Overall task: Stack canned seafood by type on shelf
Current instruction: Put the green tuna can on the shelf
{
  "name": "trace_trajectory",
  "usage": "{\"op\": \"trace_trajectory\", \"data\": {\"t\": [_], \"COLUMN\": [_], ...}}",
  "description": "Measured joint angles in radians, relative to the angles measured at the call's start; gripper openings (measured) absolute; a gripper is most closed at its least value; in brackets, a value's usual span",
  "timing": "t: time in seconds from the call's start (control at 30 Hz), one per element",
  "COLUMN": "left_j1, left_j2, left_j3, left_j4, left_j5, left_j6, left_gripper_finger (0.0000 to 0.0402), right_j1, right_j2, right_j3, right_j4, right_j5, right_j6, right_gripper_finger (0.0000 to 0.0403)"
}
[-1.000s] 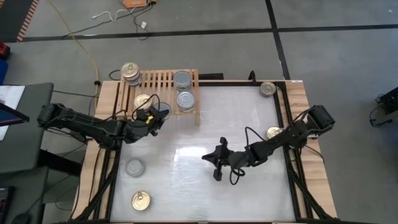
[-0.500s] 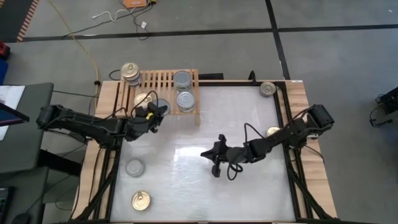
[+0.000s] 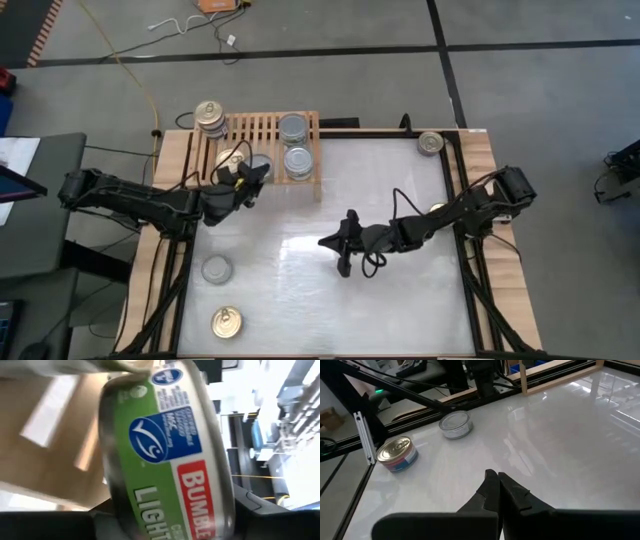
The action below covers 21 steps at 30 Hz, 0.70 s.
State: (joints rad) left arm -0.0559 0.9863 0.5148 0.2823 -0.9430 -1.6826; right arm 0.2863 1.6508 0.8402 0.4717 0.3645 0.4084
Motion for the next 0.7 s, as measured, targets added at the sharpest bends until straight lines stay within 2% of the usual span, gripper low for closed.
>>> {"op": "trace_trajectory", "data": {"t": [0.2,0.43,0.7], "left_j1": [0.0,0.0,-0.019], "left_j2": [0.0,0.0,-0.001], "left_j3": [0.0,0.0,0.0], "left_j4": [0.007,-0.099,-0.002], "left_j5": [0.0,0.074,0.109], "left_j6": [-0.03,-0.334,-0.303], "left_gripper_finger": [0.0187,0.0189,0.0189], "right_j1": [-0.003,-0.006,0.004], "right_j2": [0.0,0.0,0.0], "right_j3": [0.0,0.0,0.0], "right_j4": [0.01,0.038,0.027], "right_j5": [0.0,-0.001,-0.001], "right_j6": [-0.002,-0.018,-0.019], "right_gripper_finger": [0.0021,0.0021,0.0021]}}
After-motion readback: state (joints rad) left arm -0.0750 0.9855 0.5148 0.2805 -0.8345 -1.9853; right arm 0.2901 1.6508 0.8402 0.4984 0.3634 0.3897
